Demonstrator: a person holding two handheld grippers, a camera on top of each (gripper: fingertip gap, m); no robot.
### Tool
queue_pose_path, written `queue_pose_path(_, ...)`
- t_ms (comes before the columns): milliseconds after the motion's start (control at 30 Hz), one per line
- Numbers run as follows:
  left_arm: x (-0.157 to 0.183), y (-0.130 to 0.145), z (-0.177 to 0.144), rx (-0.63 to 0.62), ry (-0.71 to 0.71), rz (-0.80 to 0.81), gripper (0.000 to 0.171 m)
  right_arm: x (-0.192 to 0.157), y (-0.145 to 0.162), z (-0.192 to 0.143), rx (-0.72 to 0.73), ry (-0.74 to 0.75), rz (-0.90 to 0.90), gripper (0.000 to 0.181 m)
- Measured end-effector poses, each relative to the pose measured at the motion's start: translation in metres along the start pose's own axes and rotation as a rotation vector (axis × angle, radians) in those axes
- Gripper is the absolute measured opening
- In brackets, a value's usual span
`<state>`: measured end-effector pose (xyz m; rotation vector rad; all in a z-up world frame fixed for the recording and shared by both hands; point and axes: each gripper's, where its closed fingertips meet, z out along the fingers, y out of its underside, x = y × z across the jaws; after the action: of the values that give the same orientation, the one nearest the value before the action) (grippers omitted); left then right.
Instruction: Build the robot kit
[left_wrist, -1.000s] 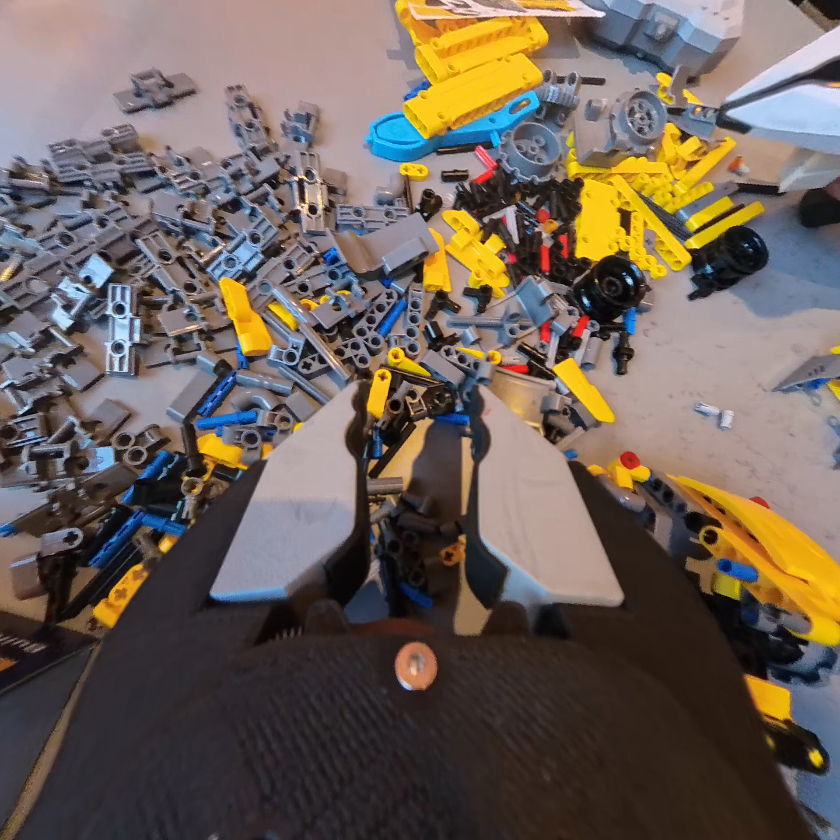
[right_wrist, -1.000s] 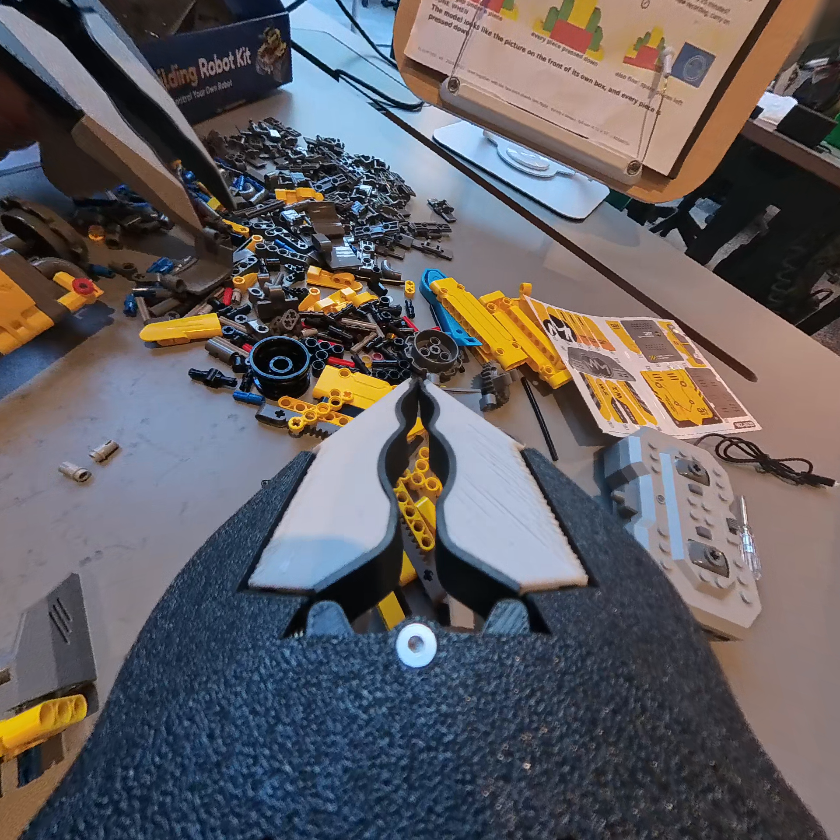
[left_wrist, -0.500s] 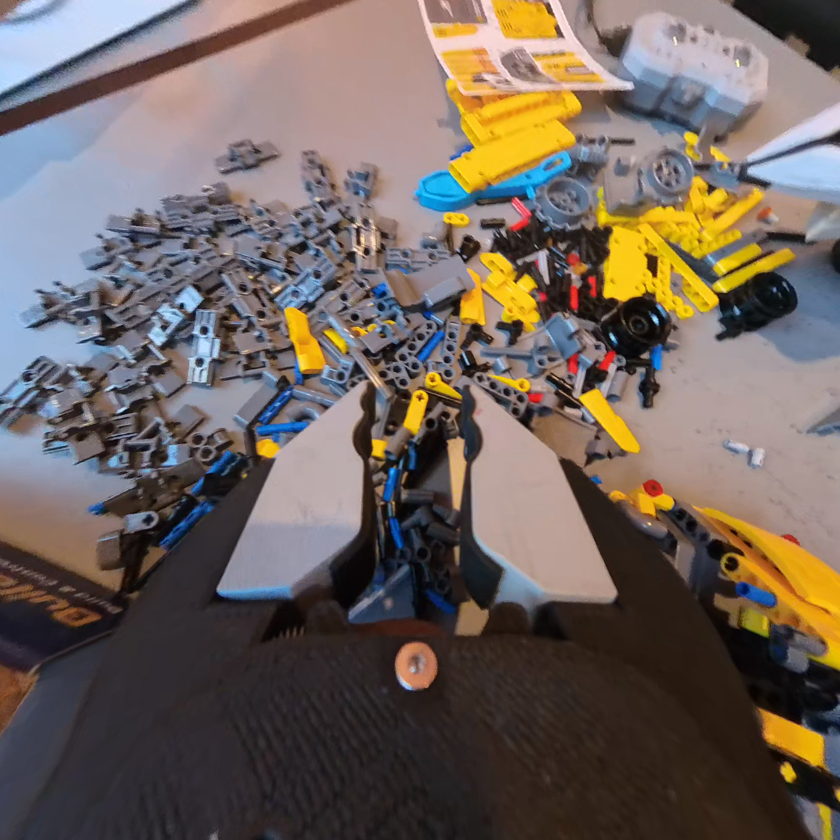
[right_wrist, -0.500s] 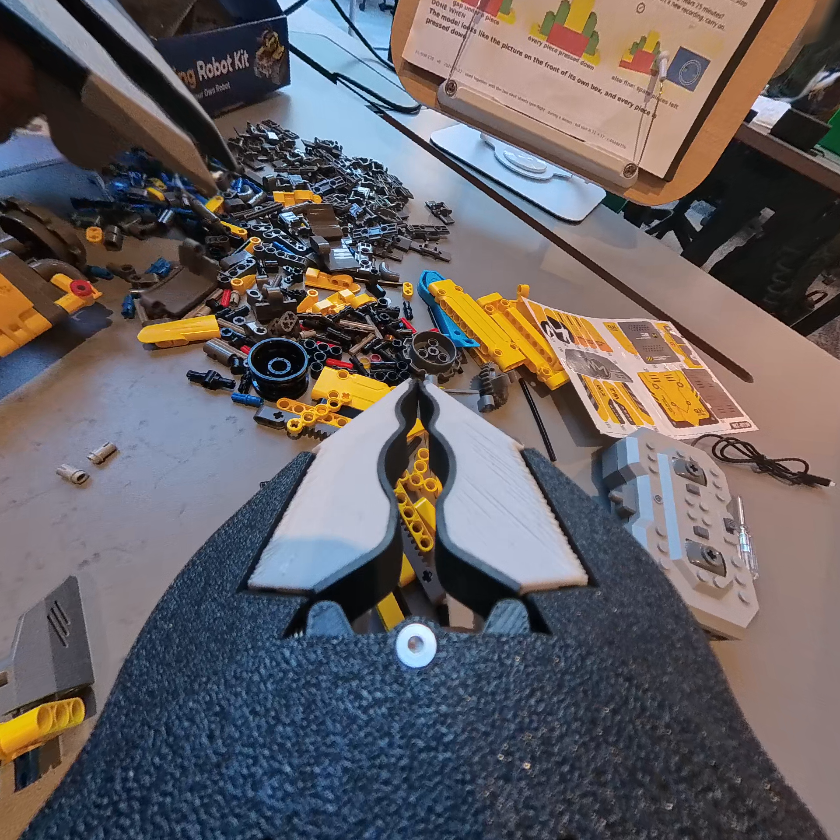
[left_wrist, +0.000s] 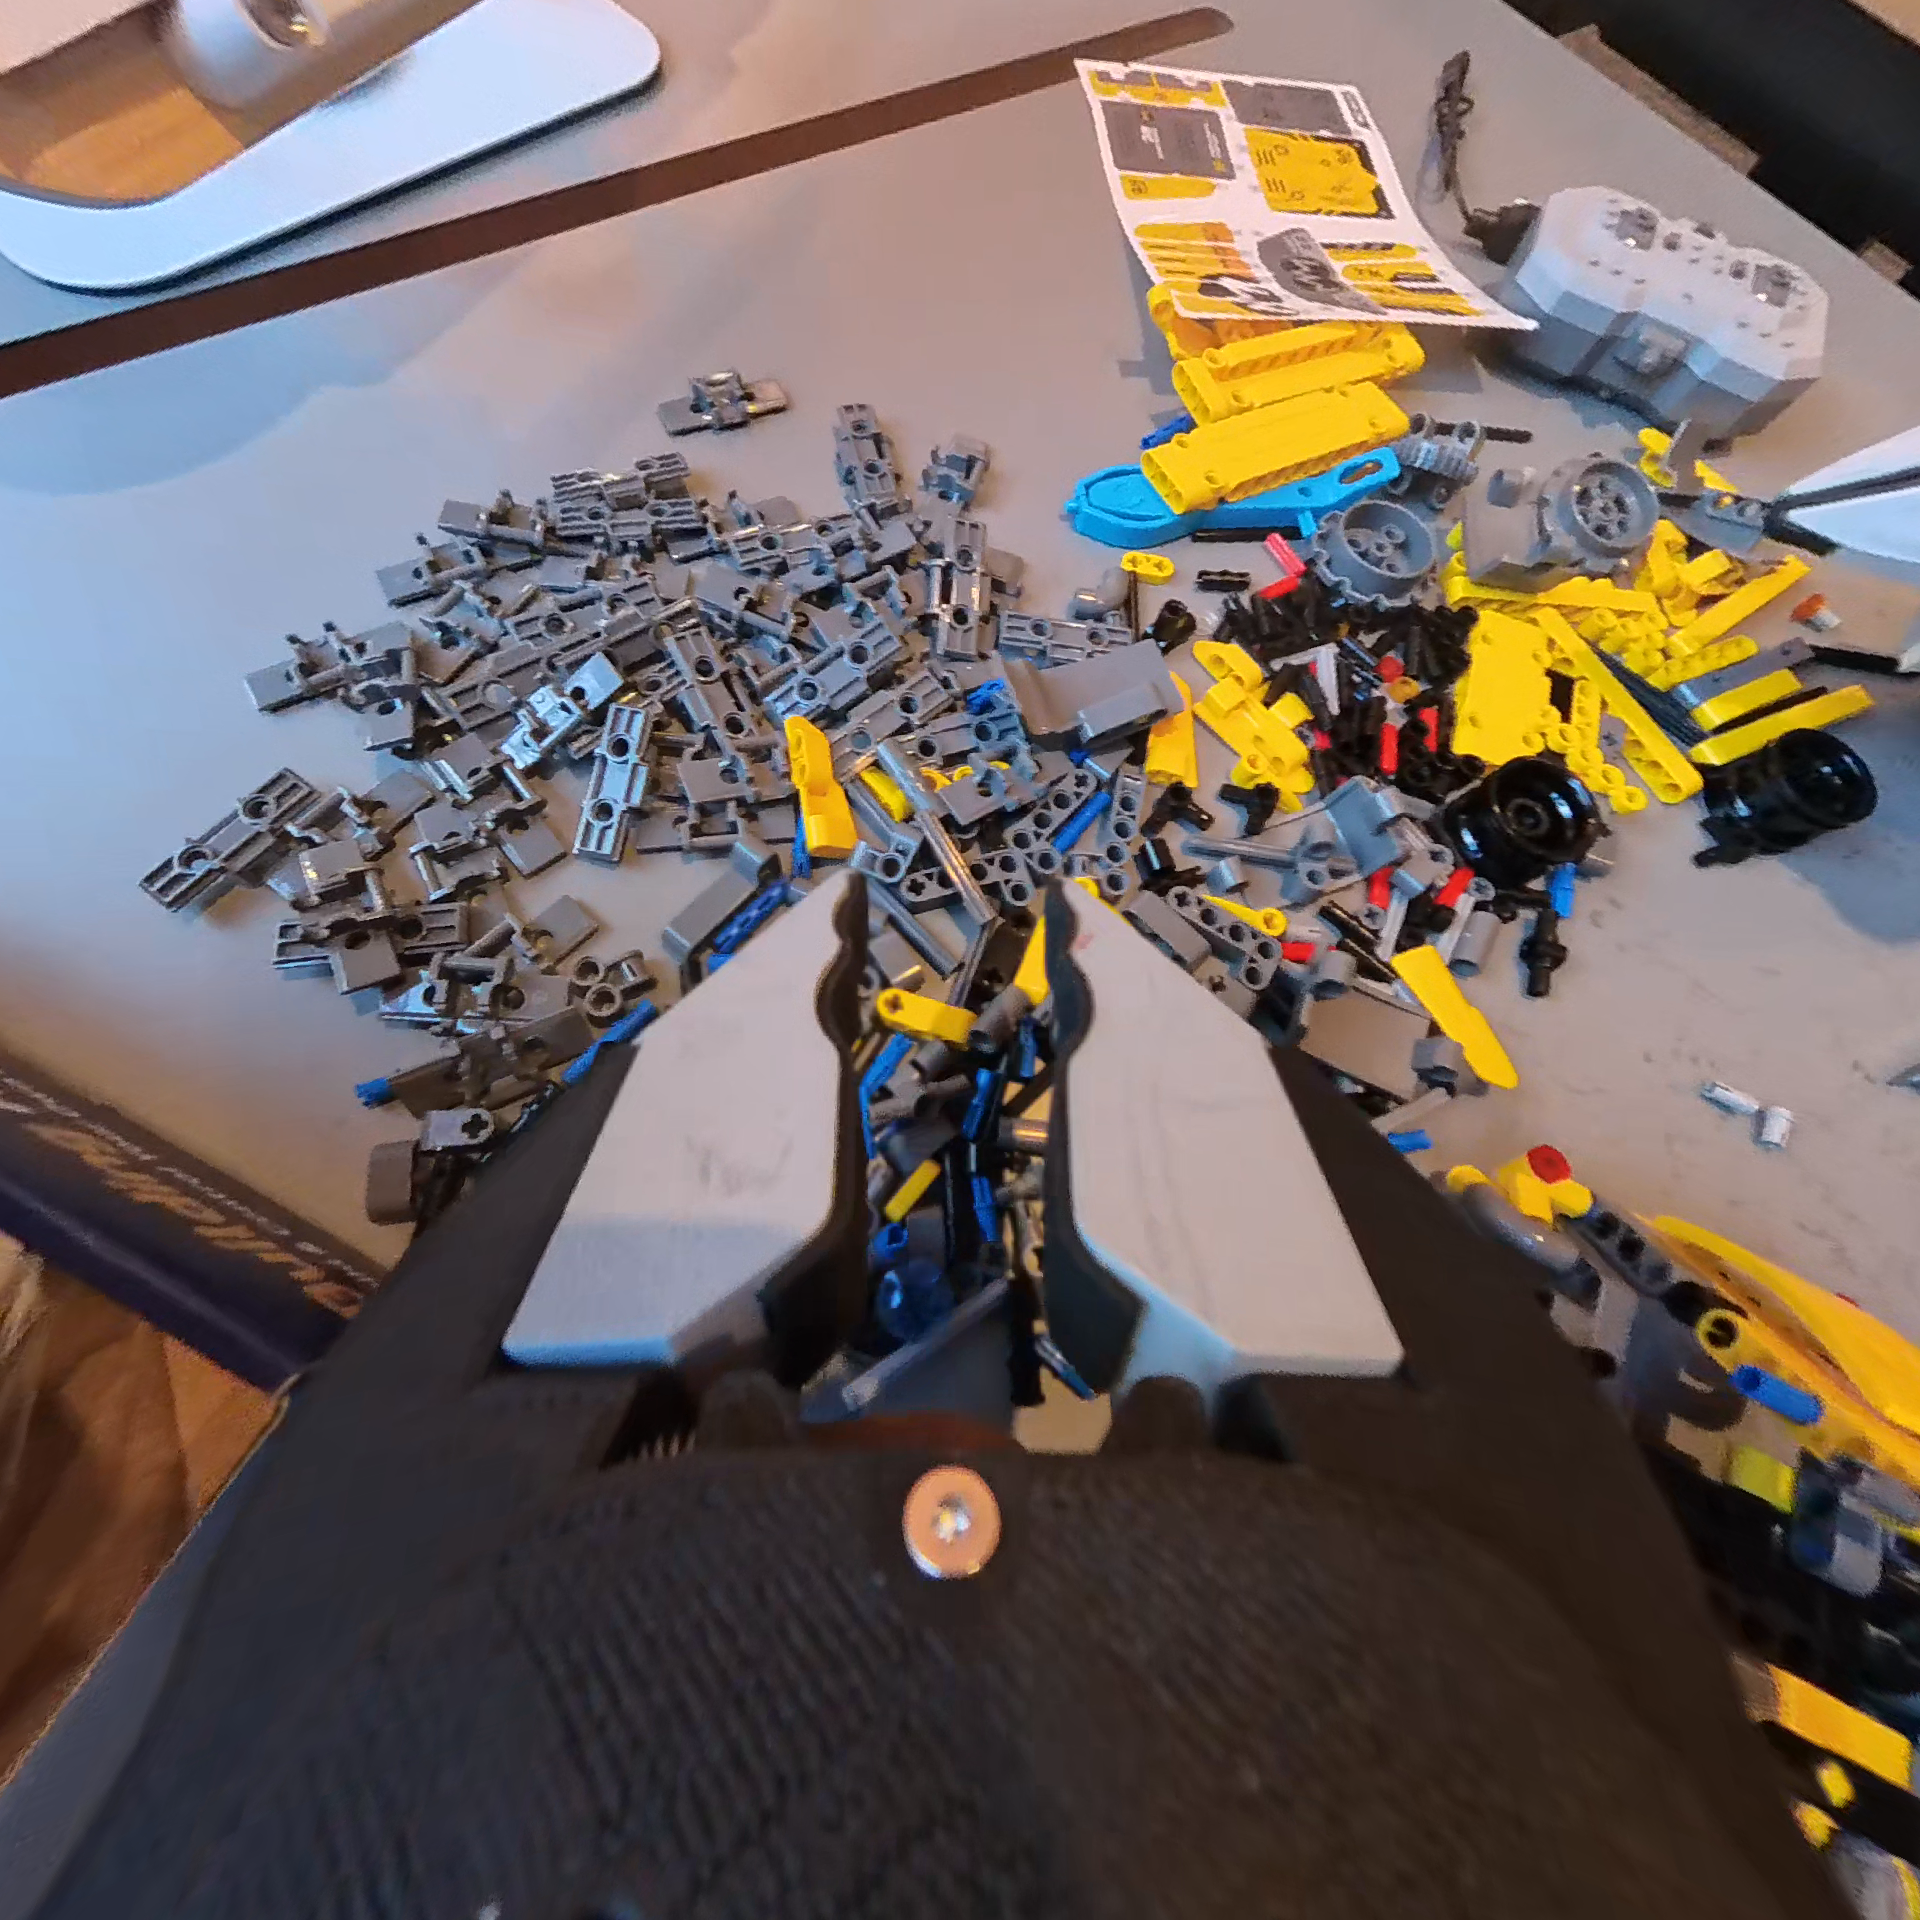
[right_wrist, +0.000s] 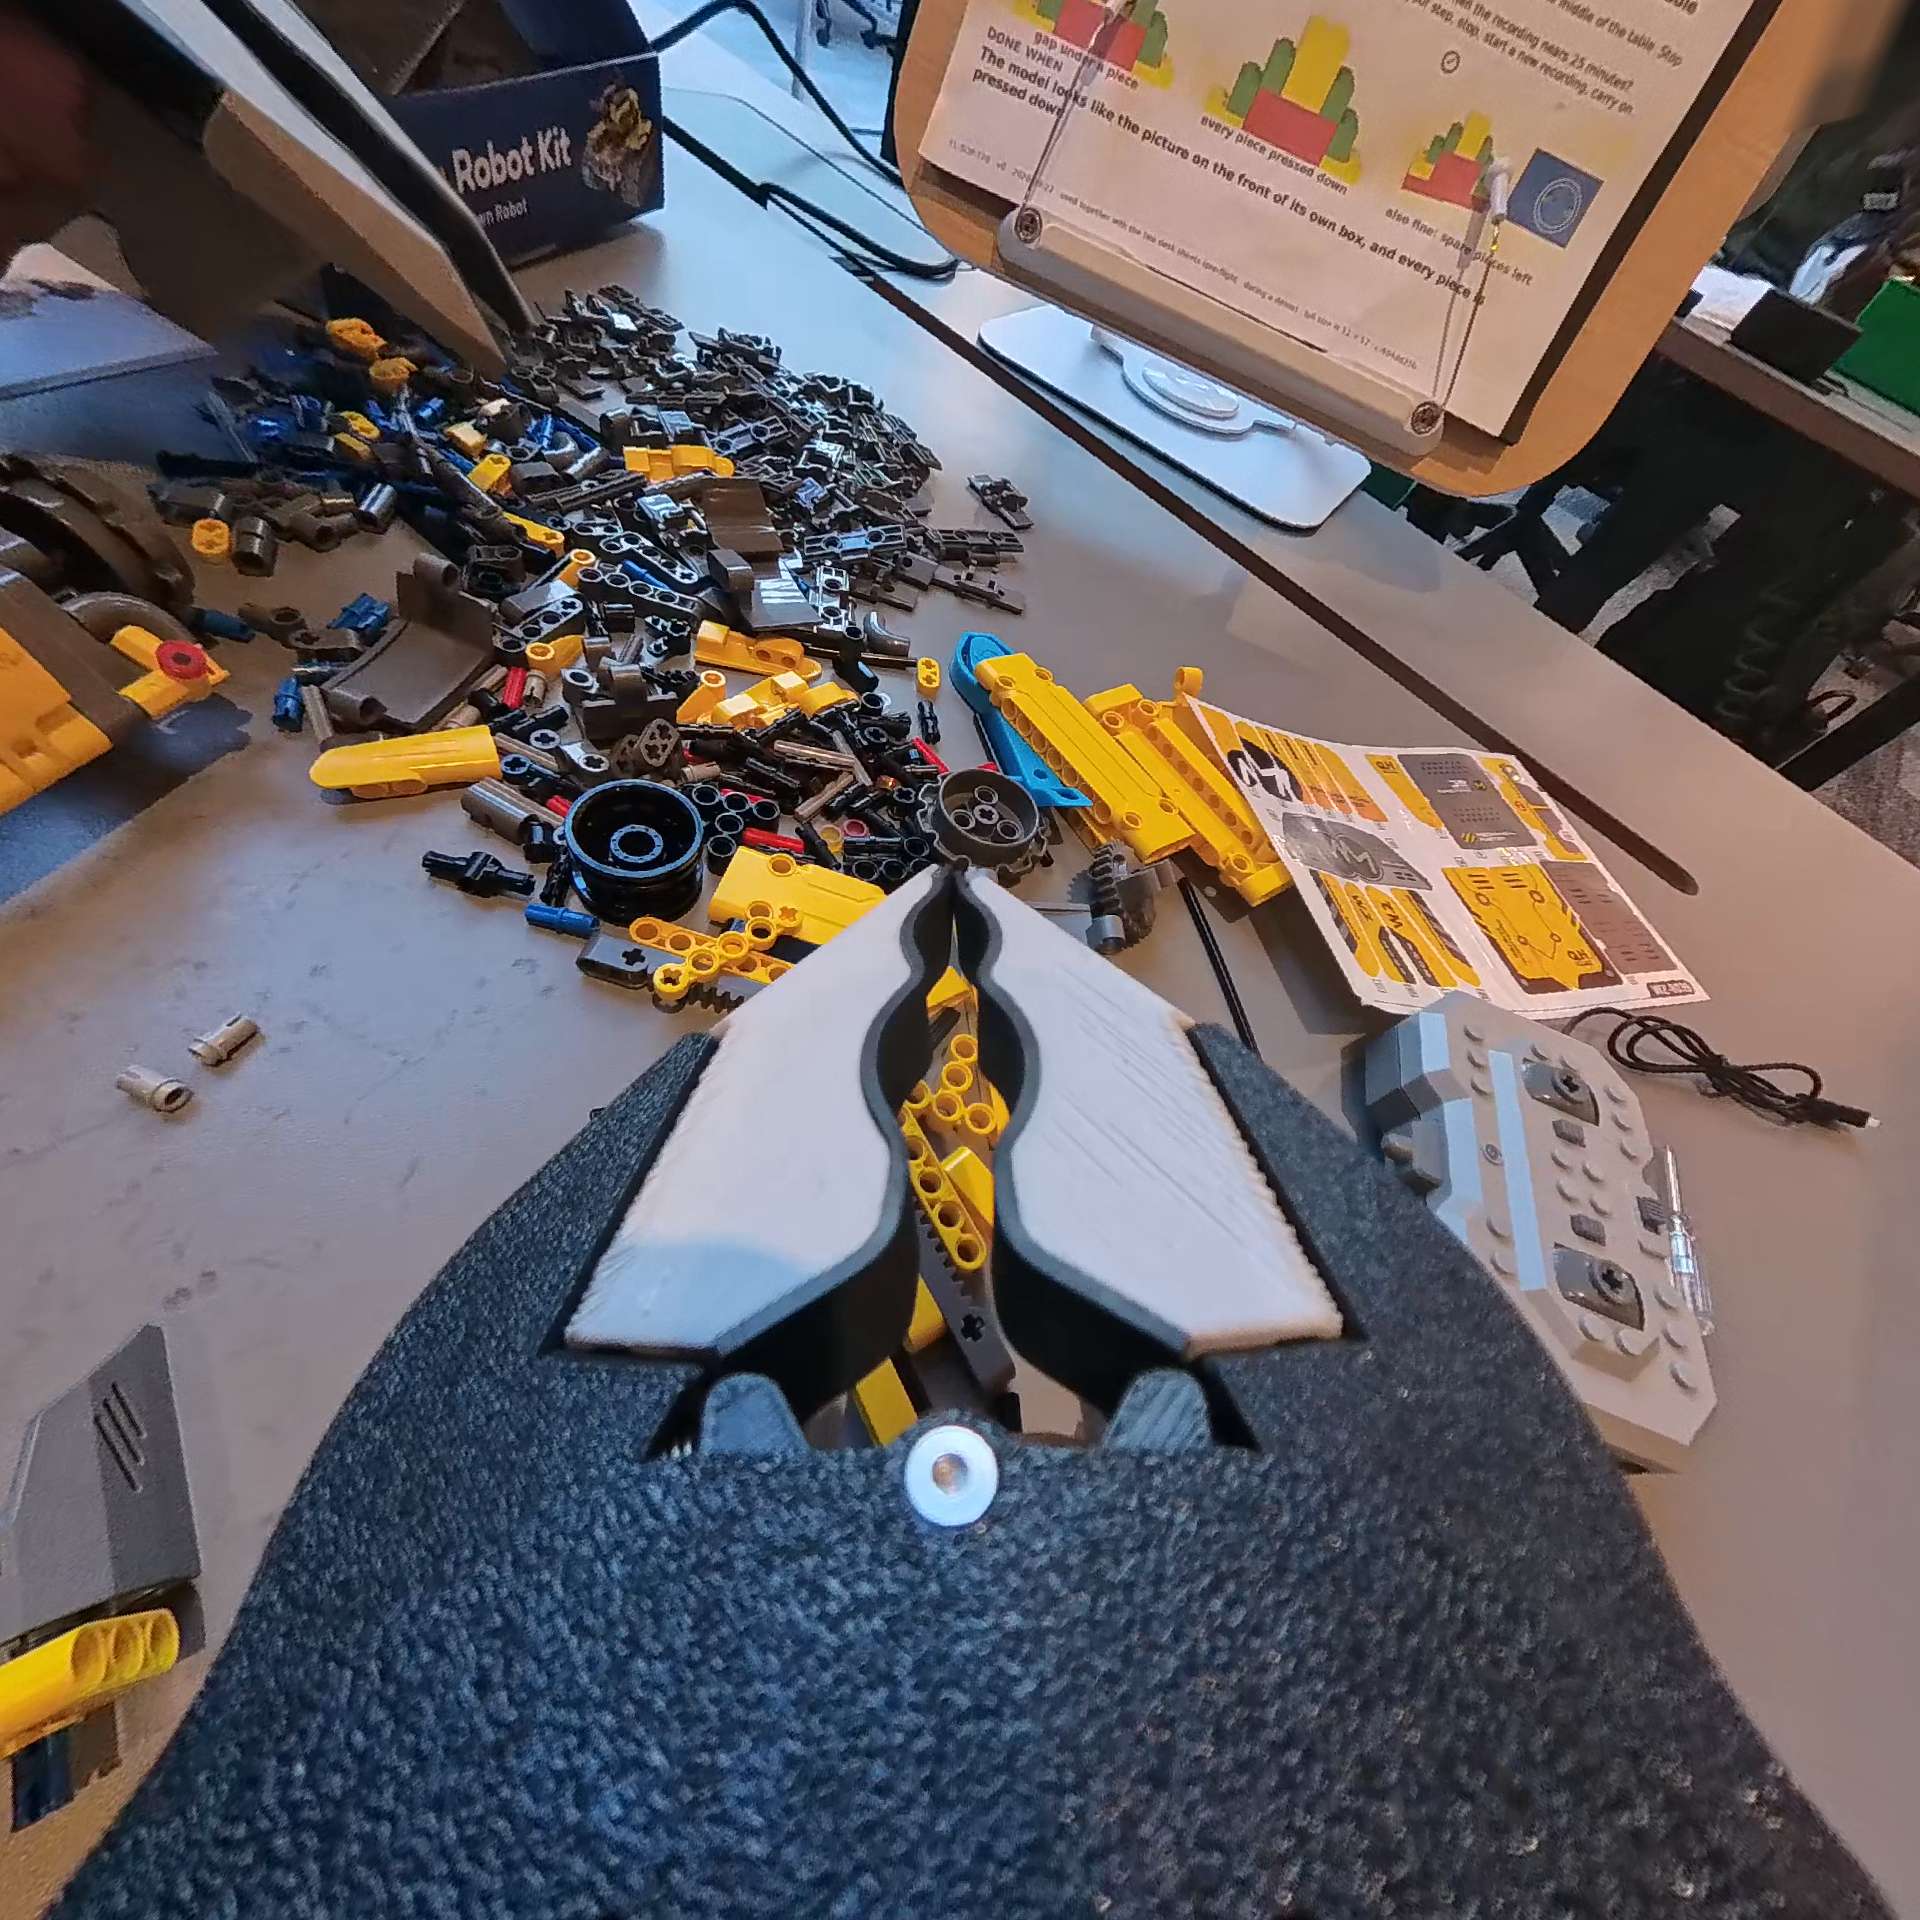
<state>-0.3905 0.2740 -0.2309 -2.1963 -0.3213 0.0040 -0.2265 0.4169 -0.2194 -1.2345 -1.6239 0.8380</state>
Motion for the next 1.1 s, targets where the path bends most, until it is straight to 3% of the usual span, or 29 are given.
queue_pose_path(200, -0.013, -0.006, -0.003, 0.04, -0.058, -0.04, 0.029, -0.001, -0.001, 0.0, 0.004, 0.003, -0.008, 0.0)
queue_pose_path(300, -0.017, 0.006, -0.002, -0.034, -0.072, -0.02, 0.0, 0.0, -0.002, -0.001, 0.01, 0.006, -0.005, 0.0)
queue_pose_path(400, -0.017, 0.024, 0.003, -0.137, -0.038, -0.015, 0.0, 0.0, -0.002, -0.001, 0.013, 0.006, -0.002, 0.0)
queue_pose_path(533, -0.025, 0.029, 0.002, -0.163, -0.071, 0.009, 0.0, 0.0, -0.002, -0.001, 0.011, 0.006, -0.009, 0.0)
queue_pose_path(667, -0.011, 0.04, 0.009, -0.22, -0.019, 0.042, 0.0, -0.001, -0.002, 0.0, 0.01, 0.005, -0.009, 0.0)
queue_pose_path(800, 0.0, 0.039, 0.012, -0.216, -0.002, 0.091, 0.004, -0.001, -0.002, -0.001, 0.012, 0.005, -0.009, 0.0)
queue_pose_path(967, 0.012, 0.026, 0.01, -0.139, 0.071, 0.102, 0.024, -0.002, -0.003, -0.001, 0.013, 0.003, -0.012, 0.0)
queue_pose_path(1100, 0.028, 0.027, 0.01, -0.136, 0.143, 0.158, 0.024, -0.002, -0.003, -0.001, 0.015, 0.001, -0.015, 0.0)
